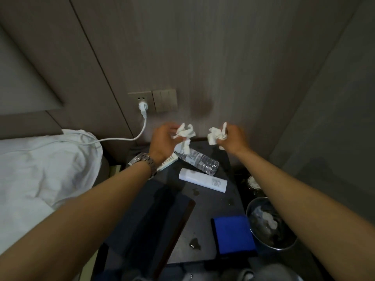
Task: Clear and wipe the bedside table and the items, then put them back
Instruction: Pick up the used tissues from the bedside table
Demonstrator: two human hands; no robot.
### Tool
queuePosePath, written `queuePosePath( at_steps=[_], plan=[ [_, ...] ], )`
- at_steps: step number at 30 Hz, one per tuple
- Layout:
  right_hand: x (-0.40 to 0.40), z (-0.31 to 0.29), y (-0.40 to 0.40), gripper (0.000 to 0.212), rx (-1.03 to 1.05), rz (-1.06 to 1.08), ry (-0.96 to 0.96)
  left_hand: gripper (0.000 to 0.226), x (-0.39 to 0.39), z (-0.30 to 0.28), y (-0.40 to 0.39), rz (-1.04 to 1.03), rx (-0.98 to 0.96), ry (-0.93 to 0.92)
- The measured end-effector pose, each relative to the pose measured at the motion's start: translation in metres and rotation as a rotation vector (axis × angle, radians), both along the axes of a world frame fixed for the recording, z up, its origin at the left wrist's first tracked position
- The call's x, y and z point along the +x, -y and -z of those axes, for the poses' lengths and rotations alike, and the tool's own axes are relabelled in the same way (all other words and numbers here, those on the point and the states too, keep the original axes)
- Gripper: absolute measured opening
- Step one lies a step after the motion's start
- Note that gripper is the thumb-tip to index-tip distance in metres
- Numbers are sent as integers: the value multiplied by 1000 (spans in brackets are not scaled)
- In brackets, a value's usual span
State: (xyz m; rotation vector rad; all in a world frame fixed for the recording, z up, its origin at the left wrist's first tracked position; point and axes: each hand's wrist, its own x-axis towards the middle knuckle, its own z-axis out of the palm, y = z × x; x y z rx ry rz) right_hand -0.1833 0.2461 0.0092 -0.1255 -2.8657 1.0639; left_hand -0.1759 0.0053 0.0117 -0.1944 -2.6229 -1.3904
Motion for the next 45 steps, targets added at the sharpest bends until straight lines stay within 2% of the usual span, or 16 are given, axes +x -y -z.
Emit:
queuePosePath(
  at_steps=[3, 7, 10, 17, 22, 26, 29, 32, 35, 39, 41, 45],
  plan=[
    [27, -20, -4, 21, -153, 19, 25, 34, 16, -14, -36, 4, 86, -4],
    [60, -35, -25, 18, -329, 57, 50, 18, 41, -23, -92, 38, 105, -45],
    [83, -35, -47, 19, -461, 88, 92, 18, 51, -17, -126, 57, 131, -31],
    [119, -8, -118, 20, -677, 237, 214, 19, 64, 12, -209, 134, 31, 57],
    [127, 44, -173, 22, -654, 364, 304, 23, 67, 55, -266, 255, -203, 260],
    [135, 94, -195, 21, -754, 416, 431, 22, 67, 100, -295, 324, -292, 431],
    [144, 133, -206, 32, -762, 474, 561, 24, 68, 136, -310, 366, -362, 535],
    [152, 170, -212, 32, -782, 524, 654, 24, 70, 169, -324, 395, -393, 639],
    [153, 198, -218, 24, -813, 561, 655, 17, 69, 193, -336, 356, -385, 710],
    [148, 232, -229, 17, -952, 709, 721, 17, 67, 224, -350, 346, -371, 832],
    [145, 253, -238, 23, -1021, 730, 731, 23, 67, 239, -354, 368, -371, 888],
    [146, 252, -244, 24, -1147, 824, 865, 25, 66, 250, -352, 341, -416, 884]
  ],
)
